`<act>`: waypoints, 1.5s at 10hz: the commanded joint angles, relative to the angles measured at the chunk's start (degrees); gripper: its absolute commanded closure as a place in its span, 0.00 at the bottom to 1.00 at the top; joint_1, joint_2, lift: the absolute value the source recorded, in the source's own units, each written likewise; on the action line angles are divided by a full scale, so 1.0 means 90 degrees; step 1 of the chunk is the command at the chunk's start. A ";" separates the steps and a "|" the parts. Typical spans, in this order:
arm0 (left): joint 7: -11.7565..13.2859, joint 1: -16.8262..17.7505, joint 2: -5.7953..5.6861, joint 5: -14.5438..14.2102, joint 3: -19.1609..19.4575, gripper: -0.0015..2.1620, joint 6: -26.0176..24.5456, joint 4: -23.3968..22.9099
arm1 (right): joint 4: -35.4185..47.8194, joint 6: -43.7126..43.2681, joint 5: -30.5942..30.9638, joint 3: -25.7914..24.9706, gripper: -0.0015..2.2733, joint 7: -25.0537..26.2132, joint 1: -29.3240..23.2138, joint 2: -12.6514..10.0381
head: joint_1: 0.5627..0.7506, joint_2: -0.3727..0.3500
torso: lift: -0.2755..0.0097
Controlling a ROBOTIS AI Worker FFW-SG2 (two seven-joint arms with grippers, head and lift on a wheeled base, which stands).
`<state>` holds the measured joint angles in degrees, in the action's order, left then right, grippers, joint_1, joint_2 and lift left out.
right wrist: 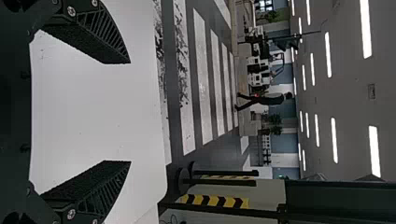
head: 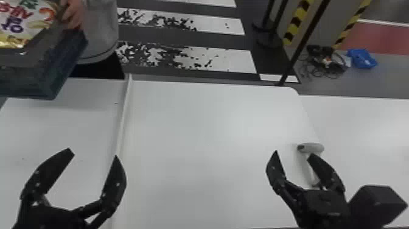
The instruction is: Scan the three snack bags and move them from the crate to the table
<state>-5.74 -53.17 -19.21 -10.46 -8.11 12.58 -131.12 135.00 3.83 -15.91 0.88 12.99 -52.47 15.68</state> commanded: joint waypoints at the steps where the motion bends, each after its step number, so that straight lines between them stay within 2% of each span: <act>1: -0.0065 0.0028 0.0026 0.0000 0.0012 0.03 0.0013 0.0009 | -0.0001 0.0039 0.0000 -0.0010 0.06 -0.0028 0.0000 -0.0004 | 0.70 0.32 | 0.75; 5: 0.0062 0.0028 0.0211 -0.0147 0.0461 0.03 0.0071 0.0077 | -0.0010 0.0215 -0.0020 -0.0117 0.06 -0.0106 0.0049 -0.0004 | 0.70 0.38 | 0.75; 7: 0.0150 0.0009 0.0289 -0.0147 0.0569 0.04 0.0345 0.0087 | -0.0030 0.0312 -0.0078 -0.0146 0.06 -0.0291 0.0117 -0.0004 | 0.70 0.40 | 0.75; 11: 0.0169 -0.0030 0.0387 -0.0147 0.0578 0.04 0.0345 0.0077 | -0.0069 0.0273 -0.0078 -0.0215 0.05 -0.0457 0.0146 -0.0004 | 0.70 0.43 | 0.75; 15: 0.0237 -0.0030 0.0406 -0.0137 0.0569 0.04 0.0306 0.0116 | -0.0118 0.0293 -0.0107 -0.0185 0.06 -0.0457 0.0137 -0.0004 | 0.70 0.43 | 0.75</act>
<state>-3.66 -53.52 -15.56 -11.66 -2.99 15.35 -130.17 134.08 6.46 -16.85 -0.85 8.88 -51.23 15.64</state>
